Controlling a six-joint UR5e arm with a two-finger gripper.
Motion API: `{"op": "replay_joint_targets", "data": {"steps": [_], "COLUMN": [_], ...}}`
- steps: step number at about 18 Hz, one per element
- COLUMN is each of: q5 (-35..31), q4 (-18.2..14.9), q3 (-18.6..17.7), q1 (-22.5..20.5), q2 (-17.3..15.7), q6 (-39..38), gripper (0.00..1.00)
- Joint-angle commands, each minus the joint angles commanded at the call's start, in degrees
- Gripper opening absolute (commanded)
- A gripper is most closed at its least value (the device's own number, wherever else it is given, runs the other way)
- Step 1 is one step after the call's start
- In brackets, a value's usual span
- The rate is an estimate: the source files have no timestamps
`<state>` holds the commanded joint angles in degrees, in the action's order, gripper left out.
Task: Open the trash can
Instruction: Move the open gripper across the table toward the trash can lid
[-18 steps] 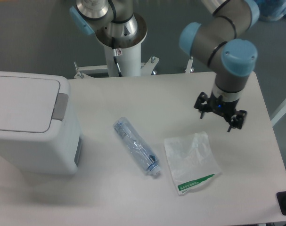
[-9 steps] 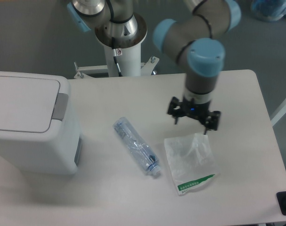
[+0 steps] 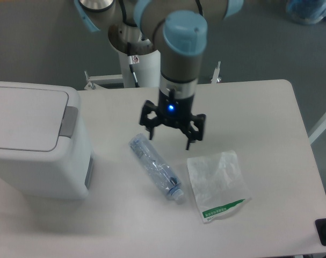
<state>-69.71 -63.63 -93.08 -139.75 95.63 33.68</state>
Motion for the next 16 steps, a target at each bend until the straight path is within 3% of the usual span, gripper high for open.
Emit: {"op": "replay_joint_targets", "data": {"steps": [8,12,16], "q5": [9.8,10.6,10.7], "q4": [0.1,0.1,0.3], "q3": [0.0,-1.9,-2.6], "q1": [3.0,4.4,4.6], "q2": [-0.7,-3.2,-3.2], "q6": [-9.6,-11.3,-11.3], "gripper": [1.0,1.0,1.0]}}
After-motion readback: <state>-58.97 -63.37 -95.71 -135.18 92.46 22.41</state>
